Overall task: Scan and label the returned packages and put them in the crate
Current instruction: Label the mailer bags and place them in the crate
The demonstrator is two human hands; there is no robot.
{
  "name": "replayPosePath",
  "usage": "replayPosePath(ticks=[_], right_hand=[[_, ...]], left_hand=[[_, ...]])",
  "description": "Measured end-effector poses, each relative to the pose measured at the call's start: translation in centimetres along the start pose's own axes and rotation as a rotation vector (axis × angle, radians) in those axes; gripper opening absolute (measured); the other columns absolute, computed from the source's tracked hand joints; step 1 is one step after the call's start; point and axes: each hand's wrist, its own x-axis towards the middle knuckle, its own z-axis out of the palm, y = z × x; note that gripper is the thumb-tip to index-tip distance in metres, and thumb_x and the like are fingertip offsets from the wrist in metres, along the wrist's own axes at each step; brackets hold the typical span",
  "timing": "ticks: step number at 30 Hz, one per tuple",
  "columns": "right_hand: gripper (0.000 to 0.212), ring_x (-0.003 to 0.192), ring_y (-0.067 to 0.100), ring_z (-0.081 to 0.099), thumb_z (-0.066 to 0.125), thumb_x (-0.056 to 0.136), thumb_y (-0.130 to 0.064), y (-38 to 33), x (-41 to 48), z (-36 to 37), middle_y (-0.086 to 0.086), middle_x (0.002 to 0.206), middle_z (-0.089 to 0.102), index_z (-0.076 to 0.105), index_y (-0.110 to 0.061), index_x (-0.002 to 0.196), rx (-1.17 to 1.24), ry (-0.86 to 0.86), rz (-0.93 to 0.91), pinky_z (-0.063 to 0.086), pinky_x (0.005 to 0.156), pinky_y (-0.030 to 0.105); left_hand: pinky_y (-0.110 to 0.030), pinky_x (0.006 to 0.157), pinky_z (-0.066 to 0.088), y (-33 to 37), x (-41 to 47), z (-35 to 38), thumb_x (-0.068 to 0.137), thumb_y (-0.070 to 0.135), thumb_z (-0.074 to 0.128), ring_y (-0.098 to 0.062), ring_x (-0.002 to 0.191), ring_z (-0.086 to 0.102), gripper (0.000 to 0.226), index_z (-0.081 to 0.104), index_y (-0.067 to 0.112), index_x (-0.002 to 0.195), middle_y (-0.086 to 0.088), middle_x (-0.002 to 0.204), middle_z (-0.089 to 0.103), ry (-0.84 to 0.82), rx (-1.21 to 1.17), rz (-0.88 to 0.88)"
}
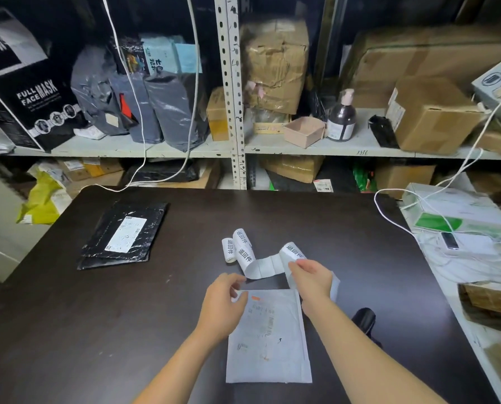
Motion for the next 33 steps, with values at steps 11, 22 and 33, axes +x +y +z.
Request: replayPosePath(ticks=[11,22,33], right_hand=[[0.03,0.061,0.012,0.043,0.067,0.091,-0.013,0.7,-5.3,-4.5,-0.004,0.066,0.055,0.042,-0.031,0.088,-0.299,-0.442,-0.367,0.035,0.052,0.021],[0.03,0.055,-0.003,0.05,0.059,0.098,-0.016,-0.6,-8.5,-6.7,-0.011,0.082,0.069,0.039,-0.037,0.09,-0.627,-0.476,-0.59,0.038,0.052,0.014],[0.021,0.066,0.008,0.051,0.053,0.092,-0.001,-2.2,-4.5,-7.4,0.003,0.083,0.061,0.051,-0.022,0.095,-0.651,-0.273,-0.473,0.041,0.055,0.016]], left_hand=[[-0.024,0.086,0.033,3.3,1.6,1.5,0.091,0.033,0.069,-0.01,0.114,0.055,0.019,0.073,0.026,0.108,0.017,0.118,0.064,-0.054,0.249,0.625],[-0.021,0.083,0.047,3.8,0.8,0.4,0.09,0.031,0.07,-0.008,0.095,0.062,0.009,0.076,0.036,0.093,0.016,0.09,0.07,-0.39,-0.095,0.4],[-0.011,0.061,0.041,4.6,0.1,-1.0,0.093,0.027,0.064,-0.001,0.069,0.056,0.019,0.07,0.033,0.077,0.015,0.081,0.068,0.044,-0.357,0.131]])
